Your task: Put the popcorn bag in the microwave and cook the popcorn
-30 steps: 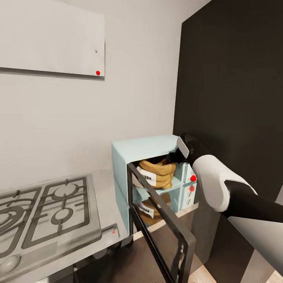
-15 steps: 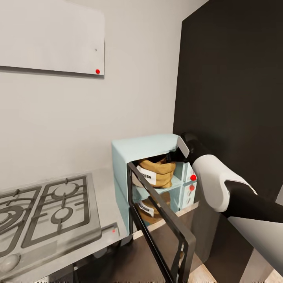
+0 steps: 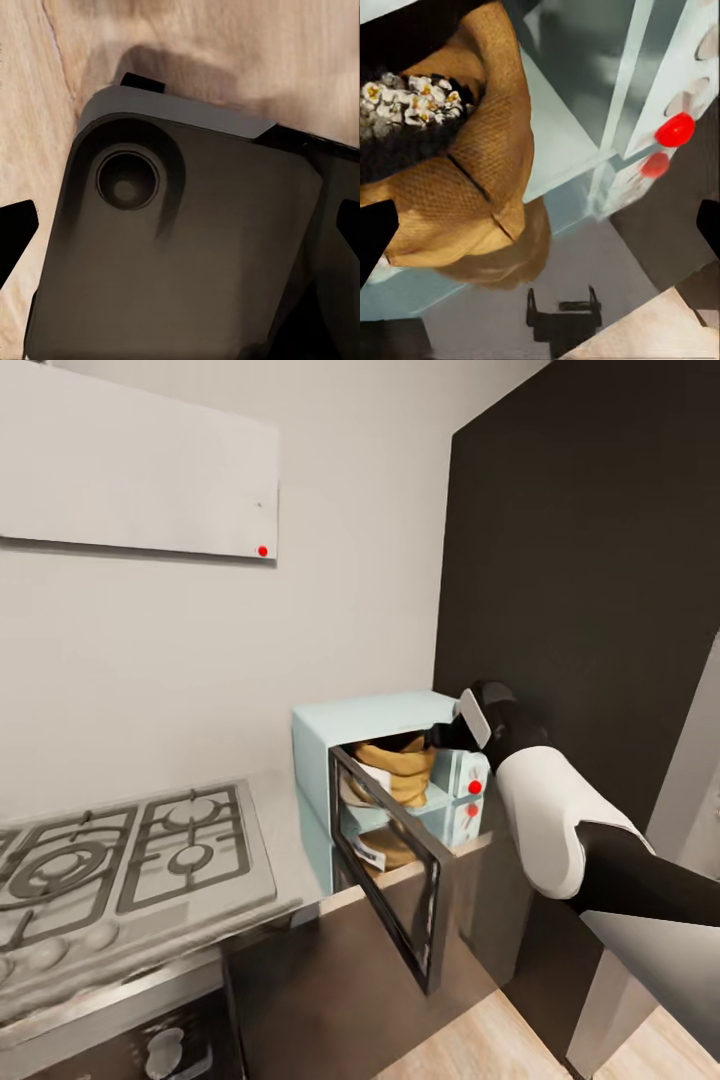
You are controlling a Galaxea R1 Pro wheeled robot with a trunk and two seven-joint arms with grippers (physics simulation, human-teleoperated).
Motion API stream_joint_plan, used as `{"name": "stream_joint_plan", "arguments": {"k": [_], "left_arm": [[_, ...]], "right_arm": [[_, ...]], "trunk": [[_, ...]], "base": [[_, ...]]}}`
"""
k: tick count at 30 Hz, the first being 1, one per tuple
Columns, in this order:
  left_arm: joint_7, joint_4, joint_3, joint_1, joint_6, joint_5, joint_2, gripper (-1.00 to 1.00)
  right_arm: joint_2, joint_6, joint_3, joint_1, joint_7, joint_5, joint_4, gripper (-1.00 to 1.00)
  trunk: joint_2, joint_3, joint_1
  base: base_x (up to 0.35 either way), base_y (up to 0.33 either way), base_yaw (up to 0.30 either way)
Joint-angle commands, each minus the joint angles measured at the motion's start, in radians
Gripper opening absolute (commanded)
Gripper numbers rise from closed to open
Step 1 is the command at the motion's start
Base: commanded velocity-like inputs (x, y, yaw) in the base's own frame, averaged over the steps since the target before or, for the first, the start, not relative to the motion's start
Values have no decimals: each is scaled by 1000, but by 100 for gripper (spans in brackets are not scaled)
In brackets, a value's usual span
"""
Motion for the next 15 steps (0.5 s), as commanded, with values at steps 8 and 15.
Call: {"name": "stream_joint_plan", "arguments": {"k": [8, 15], "left_arm": [[1, 0, 2, 0, -2, 4, 0, 100], [1, 0, 1, 0, -2, 4, 0, 100]], "right_arm": [[-10, 3, -9, -1, 0, 9, -7, 100], [-14, 3, -7, 9, 5, 9, 7, 100]], "trunk": [[-1, -1, -1], [-1, -1, -1]], "base": [[-330, 0, 0], [-89, 0, 0]]}}
